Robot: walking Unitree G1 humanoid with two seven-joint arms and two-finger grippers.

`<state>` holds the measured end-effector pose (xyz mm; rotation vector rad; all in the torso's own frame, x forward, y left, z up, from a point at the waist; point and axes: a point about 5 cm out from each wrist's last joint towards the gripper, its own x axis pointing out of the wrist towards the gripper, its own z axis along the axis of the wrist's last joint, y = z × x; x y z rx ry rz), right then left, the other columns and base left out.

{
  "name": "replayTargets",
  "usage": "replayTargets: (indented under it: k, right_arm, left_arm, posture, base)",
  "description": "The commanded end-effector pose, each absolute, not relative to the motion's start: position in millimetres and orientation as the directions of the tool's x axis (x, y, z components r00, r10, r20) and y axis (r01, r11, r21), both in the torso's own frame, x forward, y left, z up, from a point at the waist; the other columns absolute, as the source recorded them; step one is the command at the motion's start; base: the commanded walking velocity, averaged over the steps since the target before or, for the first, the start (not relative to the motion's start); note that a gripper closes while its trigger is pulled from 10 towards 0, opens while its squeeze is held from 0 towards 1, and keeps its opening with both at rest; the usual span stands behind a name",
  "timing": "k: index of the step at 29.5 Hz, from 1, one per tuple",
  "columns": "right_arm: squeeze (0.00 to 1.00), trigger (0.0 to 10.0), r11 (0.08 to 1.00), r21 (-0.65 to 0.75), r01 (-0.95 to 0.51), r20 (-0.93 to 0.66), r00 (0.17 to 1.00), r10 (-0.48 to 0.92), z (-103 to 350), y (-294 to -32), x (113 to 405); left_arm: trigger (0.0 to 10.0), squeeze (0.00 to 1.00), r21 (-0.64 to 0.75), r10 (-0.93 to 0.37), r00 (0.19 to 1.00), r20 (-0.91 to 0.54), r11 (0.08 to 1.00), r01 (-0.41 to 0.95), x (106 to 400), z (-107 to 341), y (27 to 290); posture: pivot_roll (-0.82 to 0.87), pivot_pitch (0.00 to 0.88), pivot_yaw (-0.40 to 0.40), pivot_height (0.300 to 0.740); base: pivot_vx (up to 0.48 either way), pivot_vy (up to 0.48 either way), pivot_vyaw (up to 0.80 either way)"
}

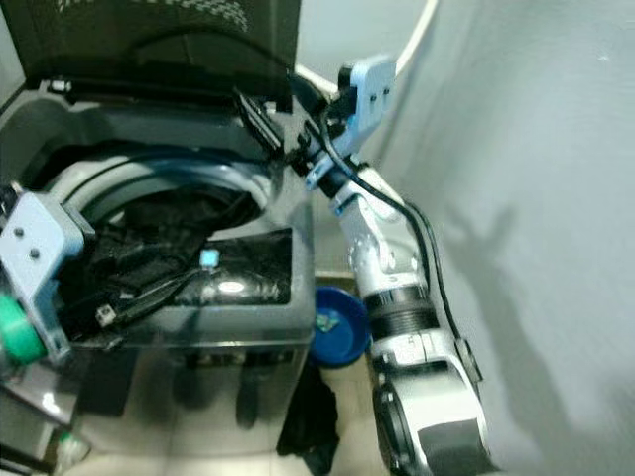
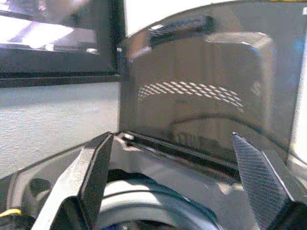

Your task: Clothes washing

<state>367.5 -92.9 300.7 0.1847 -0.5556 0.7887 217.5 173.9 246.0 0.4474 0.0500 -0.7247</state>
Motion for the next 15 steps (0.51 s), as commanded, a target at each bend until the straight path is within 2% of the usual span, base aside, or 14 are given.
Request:
replayTargets:
  k: [1,2,4,6,10,15]
  right_arm:
    - [0.00,10.0,0.690,-0.050,-0.722,0.531,0.566,0.631,299.7,-93.1,364.6]
    - [0.00,10.0,0.690,-0.050,-0.722,0.531,0.566,0.631,299.7,-93.1,364.6]
    - [0.00,10.0,0.682,-0.055,-0.730,0.518,0.563,0.644,299.5,-92.0,360.1]
    - [0.00,10.0,0.682,-0.055,-0.730,0.518,0.563,0.644,299.5,-92.0,360.1]
    - [0.00,10.0,0.673,-0.057,-0.737,0.506,0.560,0.656,300.2,-91.2,355.2]
    - [0.00,10.0,0.667,-0.056,-0.743,0.498,0.559,0.664,301.1,-91.1,351.8]
  left_arm:
    - [10.0,0.00,0.403,-0.613,0.743,-0.268,0.629,0.665,214.0,240.5,175.7]
    - [10.0,0.00,0.403,-0.613,0.743,-0.268,0.629,0.665,214.0,240.5,175.7]
    - [10.0,0.00,0.445,-0.523,0.791,-0.319,0.654,0.612,216.6,239.5,187.0]
    - [10.0,0.00,0.445,-0.523,0.791,-0.319,0.654,0.612,216.6,239.5,187.0]
    - [10.0,0.00,0.498,-0.391,0.862,-0.323,0.704,0.506,223.7,243.1,201.3]
    - [10.0,0.00,0.535,-0.306,0.894,-0.328,0.719,0.443,226.0,245.0,210.7]
  posture:
    - [0.12,0.031,-0.025,0.740]
    - [0.12,0.031,-0.025,0.740]
    - [0.12,0.030,-0.034,0.740]
    - [0.12,0.030,-0.034,0.740]
    - [0.12,0.030,-0.041,0.740]
    - [0.12,0.030,-0.041,0.740]
  base:
    - [0.000,0.000,0.00]
    - [0.000,0.000,0.00]
    - [0.000,0.000,0.00]
    - [0.000,0.000,0.00]
    - [0.000,0.000,0.00]
    - [0.000,0.000,0.00]
